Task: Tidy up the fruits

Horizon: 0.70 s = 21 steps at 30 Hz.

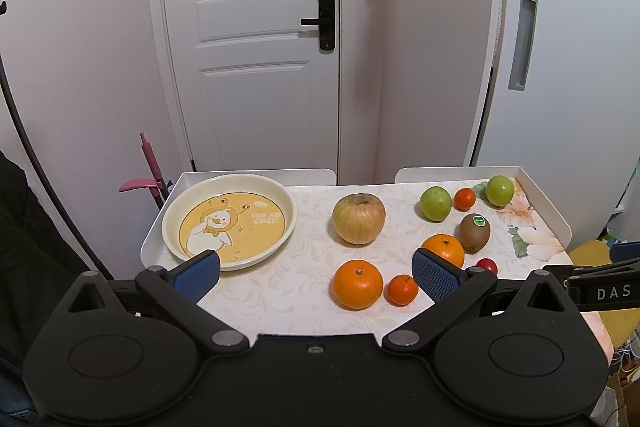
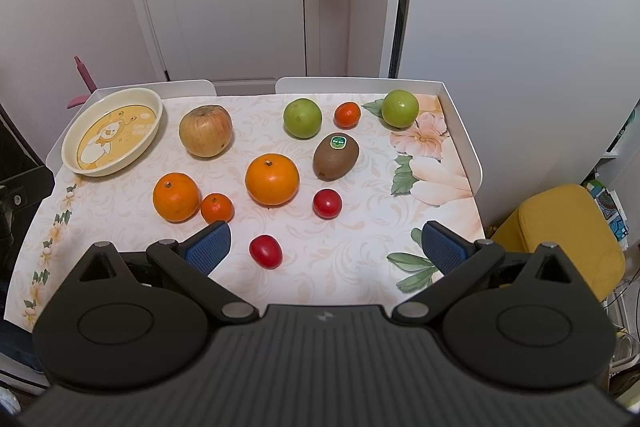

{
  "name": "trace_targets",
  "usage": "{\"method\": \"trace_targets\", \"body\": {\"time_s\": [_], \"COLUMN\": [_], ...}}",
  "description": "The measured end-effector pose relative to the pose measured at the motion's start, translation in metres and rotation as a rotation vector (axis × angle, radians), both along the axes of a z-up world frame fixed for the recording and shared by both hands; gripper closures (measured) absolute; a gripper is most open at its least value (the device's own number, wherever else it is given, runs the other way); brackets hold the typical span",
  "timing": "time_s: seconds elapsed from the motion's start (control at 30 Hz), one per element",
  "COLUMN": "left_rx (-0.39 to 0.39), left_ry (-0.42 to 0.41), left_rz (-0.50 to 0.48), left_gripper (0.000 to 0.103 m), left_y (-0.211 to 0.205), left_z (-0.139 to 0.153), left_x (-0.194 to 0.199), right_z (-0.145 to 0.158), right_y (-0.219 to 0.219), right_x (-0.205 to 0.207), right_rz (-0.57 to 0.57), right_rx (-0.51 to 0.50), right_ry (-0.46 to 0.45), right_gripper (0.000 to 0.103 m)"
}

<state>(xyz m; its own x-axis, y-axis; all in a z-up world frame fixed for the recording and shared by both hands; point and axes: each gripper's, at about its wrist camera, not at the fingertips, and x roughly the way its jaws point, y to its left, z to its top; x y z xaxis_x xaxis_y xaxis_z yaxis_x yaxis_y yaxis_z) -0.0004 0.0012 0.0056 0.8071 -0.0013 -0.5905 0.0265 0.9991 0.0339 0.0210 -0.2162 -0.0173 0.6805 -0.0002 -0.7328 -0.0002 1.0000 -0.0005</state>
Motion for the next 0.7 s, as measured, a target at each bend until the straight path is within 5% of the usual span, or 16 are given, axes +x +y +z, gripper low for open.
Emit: {"method": "trace_targets", "body": {"time_s": [0.7], "left_rx": [-0.002], "left_ry": [-0.007], "left_rz": [0.005], "left_gripper": [0.000], "left_y": [-0.0009], "left_z": [0.0037], "left_x": [-0.0015], "right_z": [0.0029], "right_y": [-0.0018], "right_x": [0.0009], "right_rz": [0.012], "right_rx": [-0.007], "right_ry": [-0.013], "right_gripper": [0.000]}}
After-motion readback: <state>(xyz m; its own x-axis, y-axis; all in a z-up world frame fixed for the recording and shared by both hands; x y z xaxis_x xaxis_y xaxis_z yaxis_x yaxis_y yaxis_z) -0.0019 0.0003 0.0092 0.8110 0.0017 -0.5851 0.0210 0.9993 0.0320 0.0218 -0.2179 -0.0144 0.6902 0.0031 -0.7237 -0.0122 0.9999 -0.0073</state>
